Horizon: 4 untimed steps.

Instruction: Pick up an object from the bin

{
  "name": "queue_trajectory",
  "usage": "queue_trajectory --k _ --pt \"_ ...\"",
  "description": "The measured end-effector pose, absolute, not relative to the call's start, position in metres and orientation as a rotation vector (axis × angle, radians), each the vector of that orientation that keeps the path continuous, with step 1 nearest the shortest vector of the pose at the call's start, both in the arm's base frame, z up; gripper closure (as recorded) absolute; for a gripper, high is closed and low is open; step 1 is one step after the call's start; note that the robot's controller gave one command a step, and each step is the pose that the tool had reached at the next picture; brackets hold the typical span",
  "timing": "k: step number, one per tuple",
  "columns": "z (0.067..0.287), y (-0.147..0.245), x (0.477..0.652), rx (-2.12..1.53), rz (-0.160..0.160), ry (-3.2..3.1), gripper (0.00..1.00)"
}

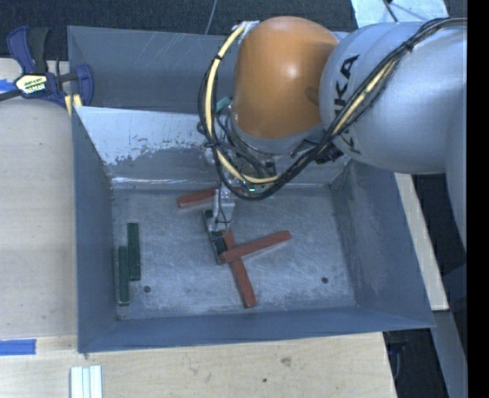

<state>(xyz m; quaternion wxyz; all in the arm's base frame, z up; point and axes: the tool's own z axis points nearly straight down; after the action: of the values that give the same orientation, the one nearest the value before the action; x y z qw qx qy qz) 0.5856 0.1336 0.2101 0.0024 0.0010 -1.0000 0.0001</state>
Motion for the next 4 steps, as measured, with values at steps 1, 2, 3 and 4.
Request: queue_trajectory --k 1,2,3,4 --pt "0.215 0.133 0.587 -0.001 -0.002 -3.145 1.0" --pt "0.215 0.133 0.587 -0.002 -0.002 -3.145 1.0" --pt "0.145 0.126 0.571 -0.002 -0.001 -3.144 0.0" --pt "0.145 0.126 0.571 -0.003 -0.001 -3.145 0.0"
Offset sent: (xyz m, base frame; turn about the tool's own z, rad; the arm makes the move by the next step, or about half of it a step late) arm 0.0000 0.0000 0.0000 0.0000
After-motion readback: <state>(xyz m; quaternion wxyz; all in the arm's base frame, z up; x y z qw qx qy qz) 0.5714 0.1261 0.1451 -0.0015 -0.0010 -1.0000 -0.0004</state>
